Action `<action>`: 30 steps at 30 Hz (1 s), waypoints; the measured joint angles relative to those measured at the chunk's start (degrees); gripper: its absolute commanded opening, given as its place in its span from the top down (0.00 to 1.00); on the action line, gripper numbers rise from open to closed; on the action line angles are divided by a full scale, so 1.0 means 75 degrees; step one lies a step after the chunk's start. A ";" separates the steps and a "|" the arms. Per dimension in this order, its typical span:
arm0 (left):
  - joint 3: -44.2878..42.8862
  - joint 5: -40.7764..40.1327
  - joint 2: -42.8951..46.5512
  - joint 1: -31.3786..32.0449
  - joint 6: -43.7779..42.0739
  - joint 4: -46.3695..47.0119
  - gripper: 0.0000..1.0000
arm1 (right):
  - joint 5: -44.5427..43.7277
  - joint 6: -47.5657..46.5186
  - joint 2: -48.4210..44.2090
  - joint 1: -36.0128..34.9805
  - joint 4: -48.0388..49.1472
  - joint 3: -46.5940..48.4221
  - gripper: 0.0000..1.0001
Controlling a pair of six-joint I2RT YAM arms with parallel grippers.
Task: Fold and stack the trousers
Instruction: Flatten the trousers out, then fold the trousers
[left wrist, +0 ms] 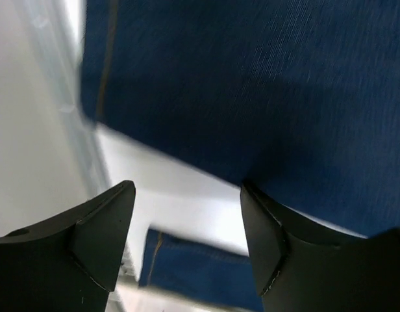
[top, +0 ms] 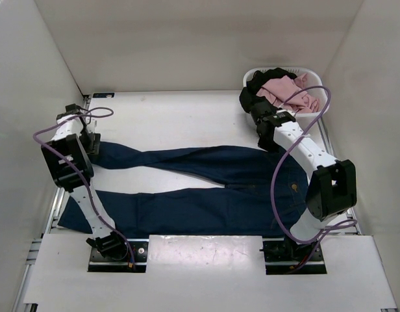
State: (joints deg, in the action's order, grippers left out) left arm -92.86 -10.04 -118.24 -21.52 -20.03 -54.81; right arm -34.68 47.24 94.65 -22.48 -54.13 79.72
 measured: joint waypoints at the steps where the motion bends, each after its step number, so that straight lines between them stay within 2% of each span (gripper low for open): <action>1: -0.0146 0.0125 -0.0233 0.0003 0.0038 -0.0003 0.21 | -0.0009 -0.0009 -0.0003 -0.0003 0.0000 0.0000 1.00; 11: -0.1655 0.0965 -0.1332 -0.0210 0.0493 0.0085 0.15 | -0.0015 -0.0070 -0.0012 -0.0012 0.0003 -0.0248 1.00; 14: -0.1982 0.1116 -0.1556 -0.0268 0.0621 0.0067 0.09 | -0.0015 -0.0131 -0.0012 -0.0012 0.0003 -0.0259 1.00; 19: -0.2704 0.1944 -0.1988 -0.0353 0.0766 0.0085 0.10 | -0.0015 -0.0187 -0.0015 -0.0012 0.0009 -0.0262 1.00; 21: -0.2935 0.2110 -0.2221 -0.0367 0.0781 0.0117 0.18 | -0.0015 -0.0187 -0.0015 -0.0012 0.0009 -0.0262 1.00; 24: -0.2996 0.2218 -0.2387 -0.0367 0.0740 0.0149 0.79 | -0.0017 -0.0192 -0.0015 -0.0012 0.0009 -0.0262 1.00; 25: -0.2970 0.2224 -0.2390 -0.0367 0.0746 0.0163 0.86 | -0.0017 -0.0192 -0.0015 -0.0012 0.0009 -0.0262 1.00; 30: -0.2524 0.2425 -0.2072 -0.0382 0.0440 0.0178 0.86 | -0.0105 -0.0219 -0.0015 -0.0009 0.0006 -0.0259 1.00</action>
State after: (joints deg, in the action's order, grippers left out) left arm -111.79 8.14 -133.78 -24.38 -16.73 -53.47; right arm -35.46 45.60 94.54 -22.55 -54.08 77.78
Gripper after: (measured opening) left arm 0.197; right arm 0.005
